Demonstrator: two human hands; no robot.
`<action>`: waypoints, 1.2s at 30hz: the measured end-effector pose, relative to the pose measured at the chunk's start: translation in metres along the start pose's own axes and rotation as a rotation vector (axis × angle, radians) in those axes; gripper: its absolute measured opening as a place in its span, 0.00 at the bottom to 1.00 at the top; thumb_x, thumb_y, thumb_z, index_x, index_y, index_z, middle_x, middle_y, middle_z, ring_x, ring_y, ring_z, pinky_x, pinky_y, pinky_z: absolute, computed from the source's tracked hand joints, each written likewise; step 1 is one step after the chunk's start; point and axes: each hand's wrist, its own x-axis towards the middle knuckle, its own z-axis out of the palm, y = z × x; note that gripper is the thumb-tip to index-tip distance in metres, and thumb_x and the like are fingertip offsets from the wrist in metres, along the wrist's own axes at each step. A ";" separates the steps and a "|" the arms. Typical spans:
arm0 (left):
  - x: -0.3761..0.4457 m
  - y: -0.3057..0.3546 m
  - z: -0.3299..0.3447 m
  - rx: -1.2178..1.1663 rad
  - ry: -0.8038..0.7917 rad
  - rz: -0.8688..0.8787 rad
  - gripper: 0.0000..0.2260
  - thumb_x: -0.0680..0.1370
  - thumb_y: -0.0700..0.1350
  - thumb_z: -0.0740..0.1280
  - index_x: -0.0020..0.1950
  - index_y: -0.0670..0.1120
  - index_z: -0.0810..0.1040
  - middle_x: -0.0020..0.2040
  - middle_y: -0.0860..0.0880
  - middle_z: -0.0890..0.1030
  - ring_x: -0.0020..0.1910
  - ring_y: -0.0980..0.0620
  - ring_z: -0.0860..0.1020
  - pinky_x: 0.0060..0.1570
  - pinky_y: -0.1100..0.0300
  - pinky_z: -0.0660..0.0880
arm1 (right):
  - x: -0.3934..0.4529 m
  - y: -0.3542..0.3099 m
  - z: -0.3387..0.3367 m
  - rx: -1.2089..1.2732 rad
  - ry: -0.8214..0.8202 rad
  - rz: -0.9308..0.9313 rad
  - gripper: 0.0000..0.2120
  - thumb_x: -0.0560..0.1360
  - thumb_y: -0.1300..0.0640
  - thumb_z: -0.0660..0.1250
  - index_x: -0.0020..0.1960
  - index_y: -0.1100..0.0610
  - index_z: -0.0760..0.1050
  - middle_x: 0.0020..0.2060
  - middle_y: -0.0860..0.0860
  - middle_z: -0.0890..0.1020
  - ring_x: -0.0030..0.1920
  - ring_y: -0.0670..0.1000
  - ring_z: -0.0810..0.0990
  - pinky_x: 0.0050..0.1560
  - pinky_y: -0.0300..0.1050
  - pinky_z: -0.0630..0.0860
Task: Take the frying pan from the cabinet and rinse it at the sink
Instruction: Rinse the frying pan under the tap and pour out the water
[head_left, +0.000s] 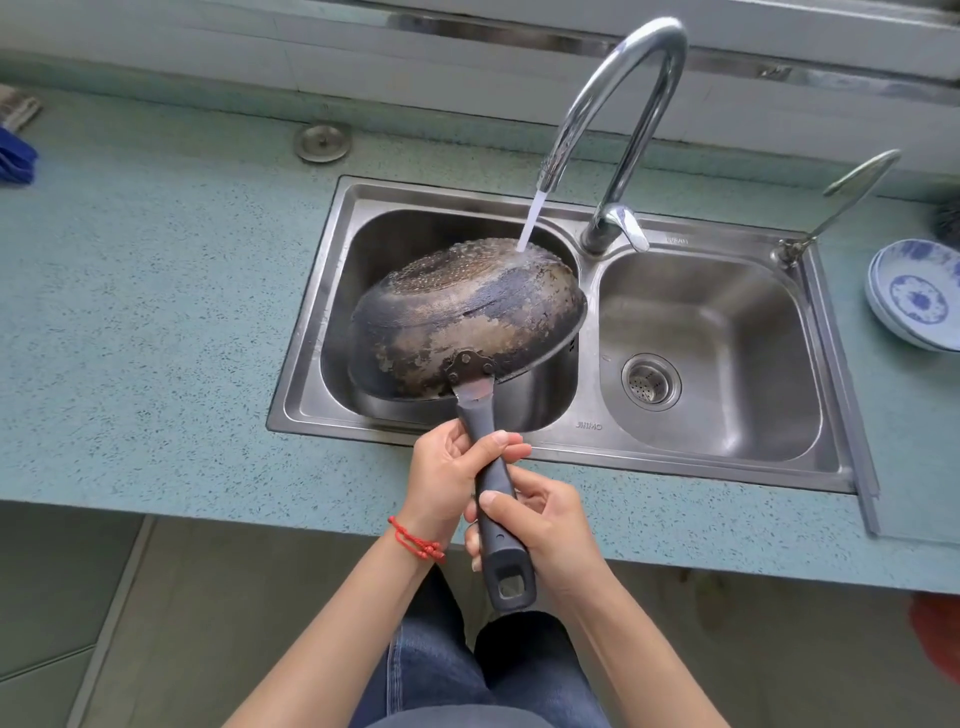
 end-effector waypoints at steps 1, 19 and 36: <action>0.001 0.000 0.000 -0.026 -0.014 -0.005 0.01 0.73 0.34 0.65 0.42 0.36 0.75 0.32 0.47 0.84 0.36 0.51 0.84 0.33 0.59 0.80 | 0.000 -0.001 0.000 -0.019 0.011 -0.008 0.02 0.67 0.62 0.64 0.36 0.61 0.75 0.29 0.57 0.78 0.24 0.54 0.77 0.27 0.43 0.77; 0.016 -0.008 0.010 -0.159 -0.142 -0.108 0.06 0.75 0.33 0.61 0.41 0.37 0.76 0.32 0.46 0.84 0.35 0.52 0.84 0.36 0.63 0.80 | 0.005 0.002 -0.010 -0.203 0.176 -0.059 0.05 0.65 0.62 0.64 0.33 0.55 0.76 0.30 0.56 0.79 0.29 0.56 0.76 0.36 0.50 0.75; 0.025 0.010 0.018 0.036 -0.035 -0.041 0.05 0.73 0.38 0.67 0.38 0.38 0.78 0.32 0.46 0.85 0.37 0.42 0.81 0.33 0.57 0.75 | 0.008 -0.030 -0.011 0.051 0.031 -0.021 0.05 0.74 0.68 0.60 0.43 0.66 0.74 0.33 0.58 0.77 0.26 0.51 0.76 0.25 0.40 0.76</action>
